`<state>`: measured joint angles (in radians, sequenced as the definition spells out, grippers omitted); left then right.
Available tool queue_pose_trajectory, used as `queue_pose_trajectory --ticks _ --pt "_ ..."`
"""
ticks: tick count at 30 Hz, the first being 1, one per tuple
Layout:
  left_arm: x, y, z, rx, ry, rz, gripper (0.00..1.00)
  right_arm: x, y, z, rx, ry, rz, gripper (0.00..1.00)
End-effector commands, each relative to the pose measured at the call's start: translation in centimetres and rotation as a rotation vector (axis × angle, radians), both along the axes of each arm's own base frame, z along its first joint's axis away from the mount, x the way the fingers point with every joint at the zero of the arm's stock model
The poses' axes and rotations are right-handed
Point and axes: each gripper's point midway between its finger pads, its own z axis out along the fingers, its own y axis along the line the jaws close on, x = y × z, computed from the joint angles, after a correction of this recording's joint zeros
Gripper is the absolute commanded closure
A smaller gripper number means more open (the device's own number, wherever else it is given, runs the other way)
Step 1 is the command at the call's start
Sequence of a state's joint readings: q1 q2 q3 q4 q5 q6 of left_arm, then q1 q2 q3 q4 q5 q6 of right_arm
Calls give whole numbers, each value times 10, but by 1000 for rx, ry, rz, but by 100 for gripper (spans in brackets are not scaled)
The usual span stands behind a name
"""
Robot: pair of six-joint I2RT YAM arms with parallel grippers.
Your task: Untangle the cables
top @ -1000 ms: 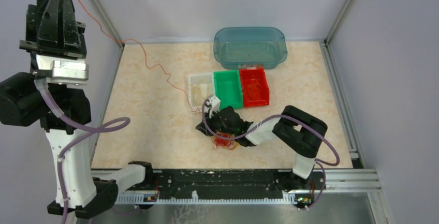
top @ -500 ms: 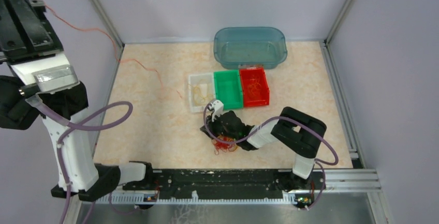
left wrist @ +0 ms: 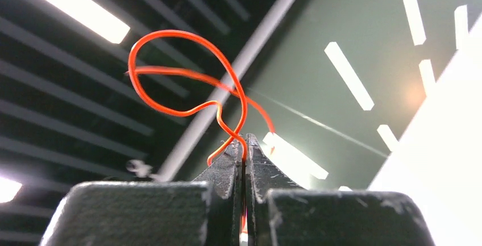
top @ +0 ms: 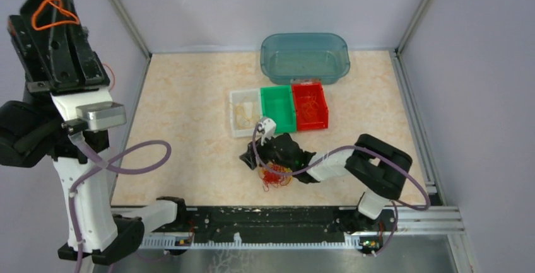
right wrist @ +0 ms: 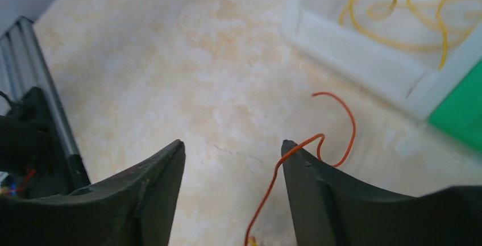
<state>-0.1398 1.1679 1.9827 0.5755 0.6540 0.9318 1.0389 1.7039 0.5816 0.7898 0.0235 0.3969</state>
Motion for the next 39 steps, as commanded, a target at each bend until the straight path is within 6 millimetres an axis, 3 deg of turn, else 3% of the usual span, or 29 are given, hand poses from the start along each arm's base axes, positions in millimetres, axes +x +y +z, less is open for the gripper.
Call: queue_pose_trajectory --ticks 1,3,6,11,15,18,20,26,28,32,35,39 --pt "27 -30 -55 161 288 -143 100 4 30 147 254 -217 75 30" --pt "44 -41 -88 211 419 -197 100 -1 28 183 310 -265 98 16" --pt "56 -49 -121 230 555 -273 100 -11 18 228 381 -342 125 11" --pt "69 -53 -152 204 704 -356 100 -32 6 279 473 -456 199 8" --pt "70 -55 -164 201 752 -386 100 -43 9 310 499 -525 274 9" --pt "67 -54 -164 185 770 -403 100 -42 13 318 493 -548 283 19" --pt "66 -54 -166 180 780 -412 100 -41 15 324 497 -563 287 31" --pt "69 -53 -176 137 865 -451 100 -39 20 343 543 -588 280 86" --pt "76 -52 -186 92 942 -485 100 -39 18 351 563 -591 273 98" --pt "98 -53 -220 -19 1163 -576 100 -40 12 364 599 -592 252 100" --pt "115 -53 -246 -104 1312 -621 100 -36 8 364 578 -575 226 100" --pt "118 -58 -272 -119 1440 -649 100 -31 6 361 549 -559 218 100"
